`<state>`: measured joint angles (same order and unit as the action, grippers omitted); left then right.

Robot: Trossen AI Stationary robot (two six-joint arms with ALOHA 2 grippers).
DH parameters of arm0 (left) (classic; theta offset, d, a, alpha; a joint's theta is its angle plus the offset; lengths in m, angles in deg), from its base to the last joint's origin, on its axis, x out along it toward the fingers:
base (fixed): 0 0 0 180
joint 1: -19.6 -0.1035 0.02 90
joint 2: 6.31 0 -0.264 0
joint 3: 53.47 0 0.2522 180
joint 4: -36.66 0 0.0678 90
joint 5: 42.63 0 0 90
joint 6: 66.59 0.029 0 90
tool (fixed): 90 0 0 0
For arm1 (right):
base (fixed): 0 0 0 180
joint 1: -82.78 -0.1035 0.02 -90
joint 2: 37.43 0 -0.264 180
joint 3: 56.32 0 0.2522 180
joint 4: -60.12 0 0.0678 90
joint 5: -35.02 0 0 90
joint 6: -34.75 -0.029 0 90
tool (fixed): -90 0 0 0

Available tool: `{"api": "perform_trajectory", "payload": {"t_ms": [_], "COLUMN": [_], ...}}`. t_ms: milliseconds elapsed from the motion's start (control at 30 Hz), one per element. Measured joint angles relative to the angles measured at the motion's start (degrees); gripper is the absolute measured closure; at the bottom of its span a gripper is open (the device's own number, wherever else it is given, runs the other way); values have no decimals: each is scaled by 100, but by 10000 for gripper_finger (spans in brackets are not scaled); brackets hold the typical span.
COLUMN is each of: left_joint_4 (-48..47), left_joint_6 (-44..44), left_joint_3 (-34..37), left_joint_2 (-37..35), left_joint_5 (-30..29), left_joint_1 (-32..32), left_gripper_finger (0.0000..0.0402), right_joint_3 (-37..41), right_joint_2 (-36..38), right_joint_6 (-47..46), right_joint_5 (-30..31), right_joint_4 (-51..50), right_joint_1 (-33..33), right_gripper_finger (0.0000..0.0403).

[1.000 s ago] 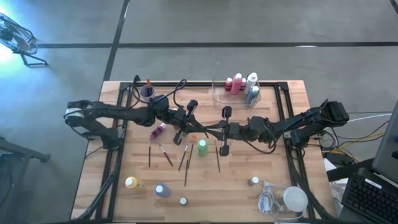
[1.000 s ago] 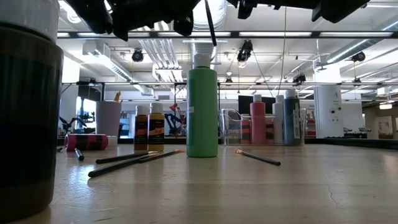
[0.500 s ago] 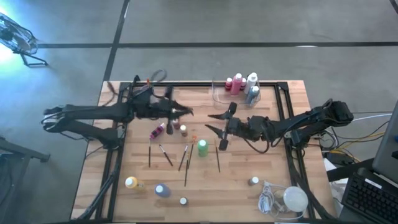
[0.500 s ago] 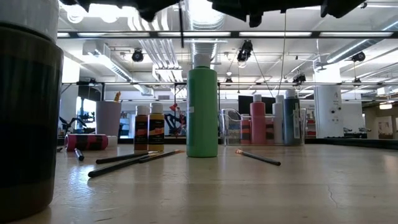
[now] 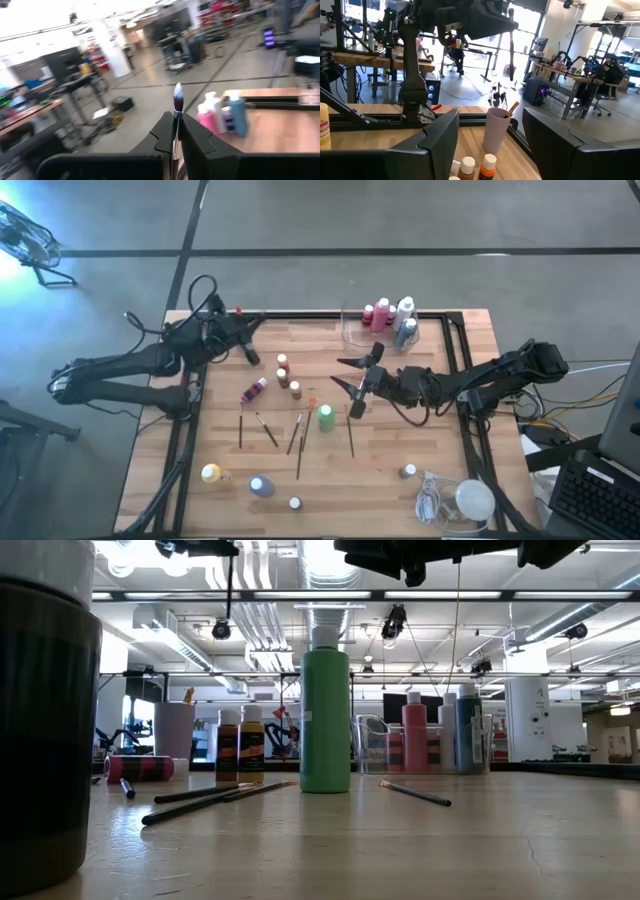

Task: Pick & Place Paint Supplies
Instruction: Put the silver paint brush into the violet cup

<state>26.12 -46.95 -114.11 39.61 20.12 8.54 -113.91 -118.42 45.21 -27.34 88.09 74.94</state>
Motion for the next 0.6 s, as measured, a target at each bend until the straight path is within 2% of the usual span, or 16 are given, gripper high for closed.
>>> {"api": "perform_trajectory", "payload": {"t_ms": [167,600], "left_joint_4": [-14,237], "left_joint_6": [-42,-554], "left_joint_3": [263,1321], "left_joint_2": [-249,-933], "left_joint_5": [-284,-288], "left_joint_1": [-213,-1155], "left_gripper_finger": [384,384], "right_joint_3": [0,0], "right_joint_2": [0,0], "right_joint_6": [-62,-105], "right_joint_5": [0,2], "right_joint_4": [-45,-104], "right_joint_1": [-2,-2], "right_gripper_finger": [180,167]}}
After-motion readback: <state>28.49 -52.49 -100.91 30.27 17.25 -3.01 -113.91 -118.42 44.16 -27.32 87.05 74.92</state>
